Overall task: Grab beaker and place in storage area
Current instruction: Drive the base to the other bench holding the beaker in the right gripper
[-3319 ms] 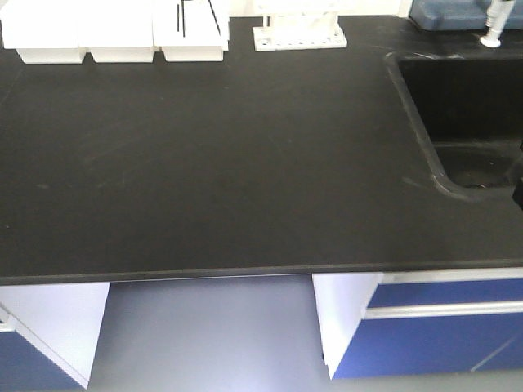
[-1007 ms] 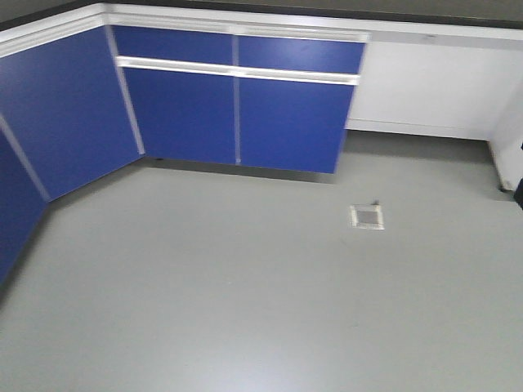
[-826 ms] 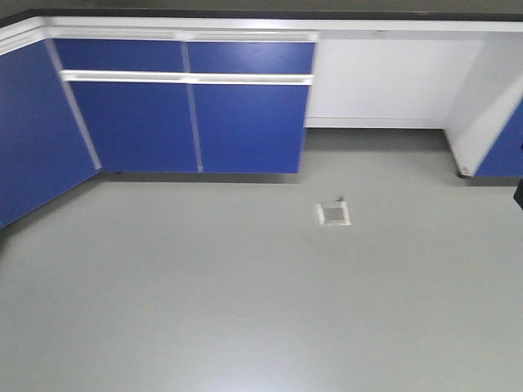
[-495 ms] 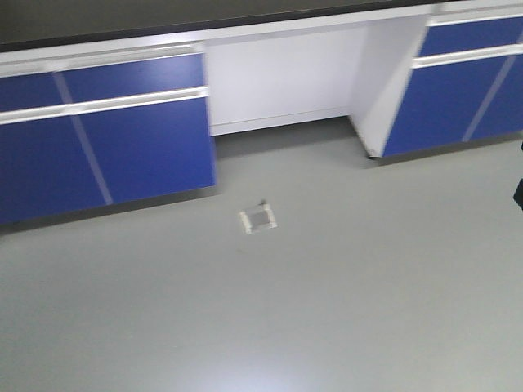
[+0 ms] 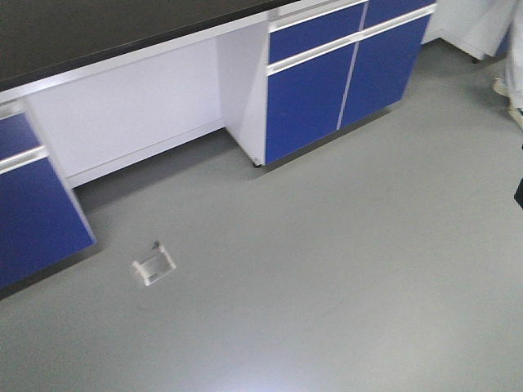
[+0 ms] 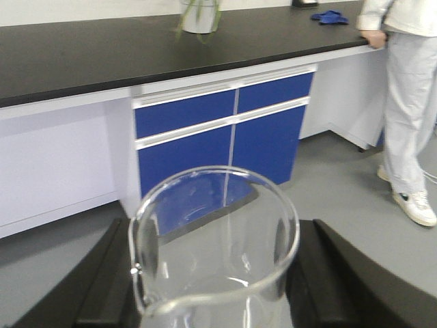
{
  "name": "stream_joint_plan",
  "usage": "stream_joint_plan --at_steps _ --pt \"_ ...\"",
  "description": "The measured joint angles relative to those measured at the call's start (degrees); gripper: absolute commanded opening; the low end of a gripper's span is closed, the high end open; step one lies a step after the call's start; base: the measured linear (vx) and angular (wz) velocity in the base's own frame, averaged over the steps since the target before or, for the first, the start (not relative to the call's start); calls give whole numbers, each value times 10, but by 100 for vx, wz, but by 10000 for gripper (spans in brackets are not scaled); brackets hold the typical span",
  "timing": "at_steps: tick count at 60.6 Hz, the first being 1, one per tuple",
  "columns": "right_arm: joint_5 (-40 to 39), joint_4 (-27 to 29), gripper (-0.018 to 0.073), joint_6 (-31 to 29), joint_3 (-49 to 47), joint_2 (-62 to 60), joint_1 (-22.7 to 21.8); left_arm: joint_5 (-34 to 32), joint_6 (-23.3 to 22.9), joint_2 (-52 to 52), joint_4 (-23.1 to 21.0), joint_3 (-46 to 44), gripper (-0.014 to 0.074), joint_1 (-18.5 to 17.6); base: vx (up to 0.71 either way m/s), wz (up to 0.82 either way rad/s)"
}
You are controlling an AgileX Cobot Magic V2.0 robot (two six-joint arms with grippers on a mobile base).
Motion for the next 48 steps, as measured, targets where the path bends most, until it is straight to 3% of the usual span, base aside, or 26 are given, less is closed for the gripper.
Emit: stream_joint_plan --at_steps 21,48 --pt "0 0 -3 0 0 0 0 0 0 0 0 0 -8 0 39 -25" --pt "0 0 -3 0 0 0 0 0 0 0 0 0 -8 0 46 5"
